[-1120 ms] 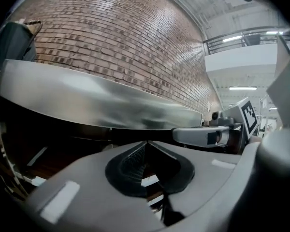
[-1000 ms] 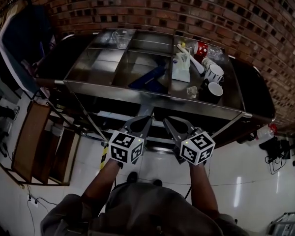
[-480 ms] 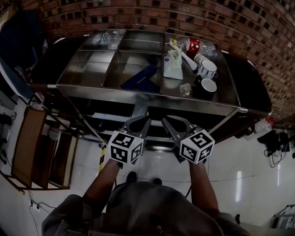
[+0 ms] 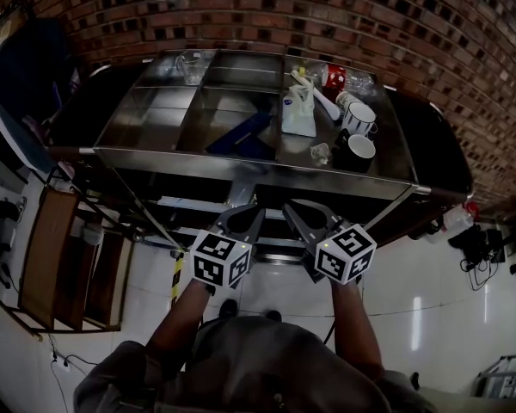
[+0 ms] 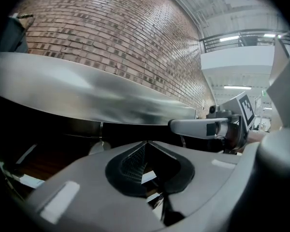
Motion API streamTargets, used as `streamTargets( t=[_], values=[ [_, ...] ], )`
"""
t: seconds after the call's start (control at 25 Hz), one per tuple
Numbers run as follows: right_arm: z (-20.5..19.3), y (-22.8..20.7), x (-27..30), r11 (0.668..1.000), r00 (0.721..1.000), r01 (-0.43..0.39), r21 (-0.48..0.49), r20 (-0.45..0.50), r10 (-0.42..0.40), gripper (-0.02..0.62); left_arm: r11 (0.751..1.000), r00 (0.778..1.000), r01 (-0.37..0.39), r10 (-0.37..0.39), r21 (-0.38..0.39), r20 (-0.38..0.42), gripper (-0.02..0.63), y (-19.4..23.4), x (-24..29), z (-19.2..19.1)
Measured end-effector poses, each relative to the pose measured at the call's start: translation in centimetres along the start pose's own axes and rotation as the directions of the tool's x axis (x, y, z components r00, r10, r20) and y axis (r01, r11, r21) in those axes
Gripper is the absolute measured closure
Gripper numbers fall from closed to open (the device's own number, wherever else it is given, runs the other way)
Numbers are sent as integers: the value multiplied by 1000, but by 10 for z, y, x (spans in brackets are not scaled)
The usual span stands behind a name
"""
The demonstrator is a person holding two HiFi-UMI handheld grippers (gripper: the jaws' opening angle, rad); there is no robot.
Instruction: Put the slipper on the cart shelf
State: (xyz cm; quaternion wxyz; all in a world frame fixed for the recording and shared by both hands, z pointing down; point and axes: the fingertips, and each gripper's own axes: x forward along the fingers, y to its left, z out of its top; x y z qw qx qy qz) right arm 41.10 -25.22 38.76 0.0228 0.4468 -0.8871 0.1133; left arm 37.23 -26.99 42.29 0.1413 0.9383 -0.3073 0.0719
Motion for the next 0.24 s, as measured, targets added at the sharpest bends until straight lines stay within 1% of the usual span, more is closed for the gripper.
streamTargets(
  t=[0.24],
  values=[
    [2, -1, 0, 1000, 1000, 1, -2, -3, -1, 595, 1000, 1000, 19, -19, -4, 3, 598, -4, 0, 5]
  ],
)
